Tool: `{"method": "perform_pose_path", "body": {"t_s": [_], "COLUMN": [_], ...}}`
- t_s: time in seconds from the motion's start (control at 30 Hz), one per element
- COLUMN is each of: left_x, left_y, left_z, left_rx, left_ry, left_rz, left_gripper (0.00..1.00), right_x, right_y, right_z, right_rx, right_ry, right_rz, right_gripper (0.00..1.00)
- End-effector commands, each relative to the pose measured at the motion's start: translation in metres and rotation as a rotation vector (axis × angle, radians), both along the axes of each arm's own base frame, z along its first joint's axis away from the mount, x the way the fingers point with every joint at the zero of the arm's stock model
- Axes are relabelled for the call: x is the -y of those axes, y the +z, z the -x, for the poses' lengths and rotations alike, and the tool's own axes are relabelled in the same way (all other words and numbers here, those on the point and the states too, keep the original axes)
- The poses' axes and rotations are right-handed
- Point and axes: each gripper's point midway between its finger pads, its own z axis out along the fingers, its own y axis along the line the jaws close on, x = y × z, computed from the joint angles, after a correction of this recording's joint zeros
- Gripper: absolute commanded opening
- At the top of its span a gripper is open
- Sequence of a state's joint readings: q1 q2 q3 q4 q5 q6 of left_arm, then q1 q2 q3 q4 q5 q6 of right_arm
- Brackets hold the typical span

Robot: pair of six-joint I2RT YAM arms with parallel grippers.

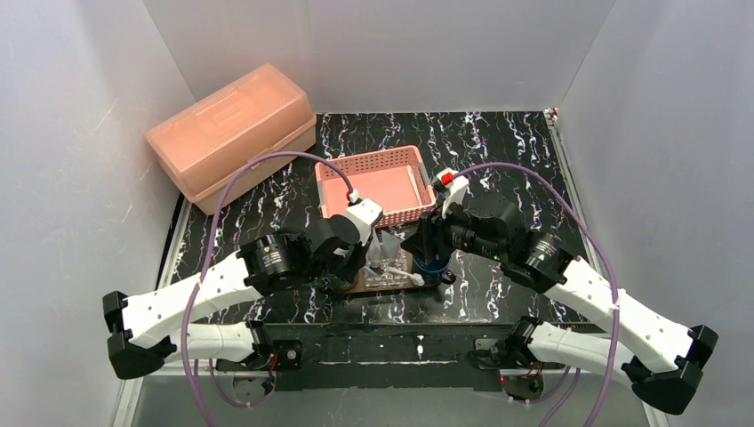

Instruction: Prepare toiletry sets of a toothbrush and toothpaste on the tray

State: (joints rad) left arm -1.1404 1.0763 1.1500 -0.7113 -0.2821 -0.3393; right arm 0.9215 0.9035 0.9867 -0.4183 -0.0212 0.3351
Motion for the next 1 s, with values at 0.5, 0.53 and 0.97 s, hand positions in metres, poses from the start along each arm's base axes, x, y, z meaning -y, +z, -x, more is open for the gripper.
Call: {"method": "perform_pose_path", "body": {"t_s": [0.5, 0.53, 0.97], "left_x": [0.006, 0.007, 0.009], "left_y": [-0.009, -0.009, -0.023], "left_z": [-0.023, -0.023, -0.019], "left_rx": [0.112, 0.112, 0.084], "left_ry": [0.090, 0.088, 0.075], "left_rz": [0.055, 0.061, 0.051], "left_gripper": [0.00, 0.00, 0.00], "right_x": [0.004, 0.004, 0.004], "right_y": [0.007, 0.007, 0.000], "right_z": [-0.007, -0.007, -0.006], "right_rx": [0.031, 0.030, 0.020], "right_ry": [-0.051, -0.051, -0.049], "right_rz": [-0.029, -0.030, -0.026], "right_gripper": [0.70, 0.70, 0.72]}}
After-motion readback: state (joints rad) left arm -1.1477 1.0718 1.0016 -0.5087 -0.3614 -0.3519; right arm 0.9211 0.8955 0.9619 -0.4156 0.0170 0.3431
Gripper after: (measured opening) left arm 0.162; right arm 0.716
